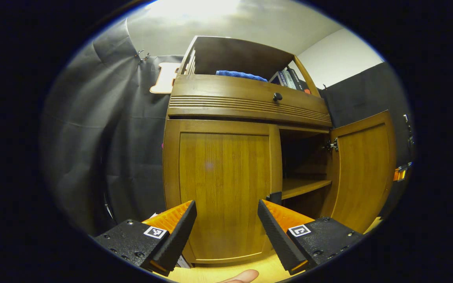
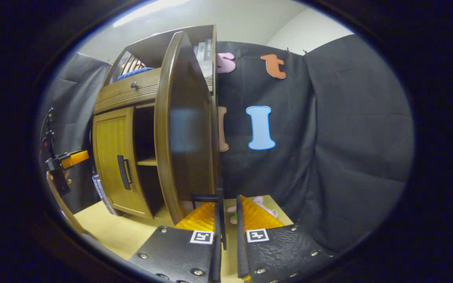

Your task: Open the right door of the double-door shoe cabinet with the right hand, and open the left door with the left hand.

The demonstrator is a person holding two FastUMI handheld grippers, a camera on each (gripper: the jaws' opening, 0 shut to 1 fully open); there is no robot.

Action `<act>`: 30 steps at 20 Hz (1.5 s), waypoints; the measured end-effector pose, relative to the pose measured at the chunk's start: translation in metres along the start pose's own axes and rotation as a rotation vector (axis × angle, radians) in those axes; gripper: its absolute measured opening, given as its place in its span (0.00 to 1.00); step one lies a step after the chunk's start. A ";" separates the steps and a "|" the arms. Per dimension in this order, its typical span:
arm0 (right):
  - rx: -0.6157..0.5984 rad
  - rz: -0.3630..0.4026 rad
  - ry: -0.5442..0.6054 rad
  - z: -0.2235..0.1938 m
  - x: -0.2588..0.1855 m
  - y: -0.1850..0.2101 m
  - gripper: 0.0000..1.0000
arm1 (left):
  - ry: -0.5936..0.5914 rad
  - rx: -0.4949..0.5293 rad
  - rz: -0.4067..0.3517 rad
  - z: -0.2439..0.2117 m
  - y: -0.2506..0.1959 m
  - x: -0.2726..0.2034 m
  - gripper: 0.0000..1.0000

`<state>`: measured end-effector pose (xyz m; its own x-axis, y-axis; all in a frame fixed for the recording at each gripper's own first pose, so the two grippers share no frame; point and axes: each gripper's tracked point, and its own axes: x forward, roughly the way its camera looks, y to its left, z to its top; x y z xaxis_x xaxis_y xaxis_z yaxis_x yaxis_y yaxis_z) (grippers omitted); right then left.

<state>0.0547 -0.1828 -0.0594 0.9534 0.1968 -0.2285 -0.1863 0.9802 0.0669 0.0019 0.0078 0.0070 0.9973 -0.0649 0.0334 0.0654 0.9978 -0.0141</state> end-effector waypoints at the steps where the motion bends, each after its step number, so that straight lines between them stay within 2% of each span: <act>1: 0.010 0.021 0.003 0.001 0.001 -0.005 0.16 | 0.002 0.006 0.004 -0.002 0.000 0.000 0.98; 7: 0.035 0.100 -0.007 -0.001 0.002 -0.029 0.17 | 0.009 0.015 -0.021 -0.009 -0.015 0.002 0.98; 9: 0.060 0.111 -0.016 -0.003 0.001 -0.029 0.29 | 0.025 0.017 -0.013 -0.015 -0.019 0.003 0.98; 13: 0.090 0.109 -0.023 -0.002 -0.006 -0.026 0.33 | 0.054 0.054 -0.027 -0.028 -0.036 0.007 0.98; 14: 0.097 0.107 -0.020 -0.003 -0.006 -0.026 0.36 | 0.064 0.062 -0.027 -0.034 -0.038 0.008 0.98; 16: 0.087 0.068 -0.030 -0.005 -0.012 -0.037 0.37 | 0.084 0.072 -0.034 -0.043 -0.047 0.009 0.99; 17: 0.080 0.040 -0.032 -0.008 -0.017 -0.045 0.46 | 0.094 0.074 -0.038 -0.048 -0.052 0.010 0.99; 20: 0.087 -0.015 -0.044 -0.015 -0.035 -0.061 1.00 | 0.117 0.069 -0.037 -0.061 -0.062 0.012 0.99; 23: 0.085 -0.070 -0.076 -0.015 -0.060 -0.072 0.98 | 0.121 0.044 -0.029 -0.070 -0.071 0.019 0.99; 24: 0.091 -0.073 -0.095 -0.011 -0.069 -0.068 0.94 | 0.117 0.035 -0.030 -0.072 -0.075 0.023 0.99; 25: 0.092 -0.073 -0.113 -0.009 -0.076 -0.063 0.98 | 0.115 0.025 -0.026 -0.074 -0.077 0.028 0.99; 26: 0.091 -0.068 -0.138 -0.001 -0.084 -0.057 0.99 | 0.113 0.013 -0.020 -0.077 -0.080 0.034 0.96; 27: 0.087 -0.060 -0.160 0.006 -0.089 -0.049 0.99 | 0.118 0.000 -0.014 -0.081 -0.084 0.041 0.99; 29: 0.070 -0.038 -0.204 0.022 -0.103 -0.030 0.98 | 0.139 -0.002 -0.001 -0.090 -0.090 0.055 0.99; 30: 0.067 -0.026 -0.226 0.031 -0.107 -0.020 0.98 | 0.127 0.000 0.015 -0.092 -0.092 0.062 0.96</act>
<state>-0.0368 -0.2243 -0.0065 0.9880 0.1542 -0.0079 -0.1519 0.9799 0.1294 0.0602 -0.0893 -0.0814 0.9943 -0.0510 -0.0933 0.0500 0.9987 -0.0132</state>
